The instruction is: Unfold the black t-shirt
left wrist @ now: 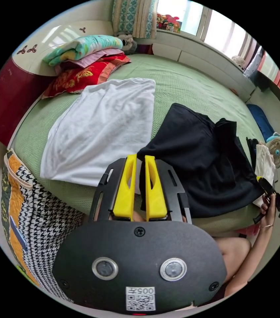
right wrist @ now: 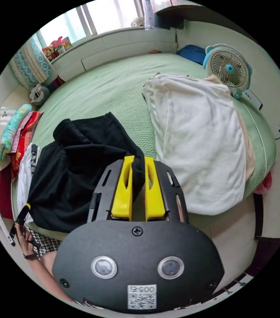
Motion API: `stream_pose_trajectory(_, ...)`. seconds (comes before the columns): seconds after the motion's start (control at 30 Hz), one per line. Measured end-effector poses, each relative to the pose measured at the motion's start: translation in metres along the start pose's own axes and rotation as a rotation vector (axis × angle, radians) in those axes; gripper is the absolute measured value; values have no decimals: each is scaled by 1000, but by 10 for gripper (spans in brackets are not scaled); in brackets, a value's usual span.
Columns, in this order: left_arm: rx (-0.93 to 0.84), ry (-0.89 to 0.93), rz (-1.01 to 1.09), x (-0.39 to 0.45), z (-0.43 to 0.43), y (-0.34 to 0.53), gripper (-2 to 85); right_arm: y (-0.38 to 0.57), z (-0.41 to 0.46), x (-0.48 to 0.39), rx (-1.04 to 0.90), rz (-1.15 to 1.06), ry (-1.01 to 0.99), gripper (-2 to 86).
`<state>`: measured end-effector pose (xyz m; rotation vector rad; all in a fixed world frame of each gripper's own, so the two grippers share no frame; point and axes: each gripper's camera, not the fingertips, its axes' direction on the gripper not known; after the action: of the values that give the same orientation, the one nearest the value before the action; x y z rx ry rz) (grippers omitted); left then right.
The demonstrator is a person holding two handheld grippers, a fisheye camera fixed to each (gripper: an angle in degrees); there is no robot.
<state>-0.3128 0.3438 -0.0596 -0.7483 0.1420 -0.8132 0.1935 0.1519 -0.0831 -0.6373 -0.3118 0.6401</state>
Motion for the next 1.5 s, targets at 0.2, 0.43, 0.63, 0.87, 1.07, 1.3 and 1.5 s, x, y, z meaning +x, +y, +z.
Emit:
stream_pose_trajectory(0.2, 58, 140, 74, 5, -10, -3, 74, 15, -19, -32, 176, -165, -117, 103)
stream_pose_trajectory(0.43, 38, 128, 254, 48, 13, -38, 103, 12, 7, -121, 143, -499, -121, 128)
stream_pose_trajectory(0.63, -74, 121, 208, 63, 56, -59, 106, 1, 50, -160, 55, -532, -101, 115)
stream_pose_trajectory(0.87, -99, 72, 90, 56, 52, -71, 21, -2, 55, -143, 176, -434, 142, -10)
stream_pose_trajectory(1.07, 9, -33, 84, 48, 20, -63, -1, -16, 43, -65, 219, -107, 165, -16)
stream_pose_trajectory(1.3, -52, 111, 135, 44, 15, -52, 42, -6, 35, -54, 160, -154, 35, -16)
stream_pose_trajectory(1.5, -34, 168, 177, 57, -1, -39, 52, 6, 38, -56, 104, -161, -40, -16)
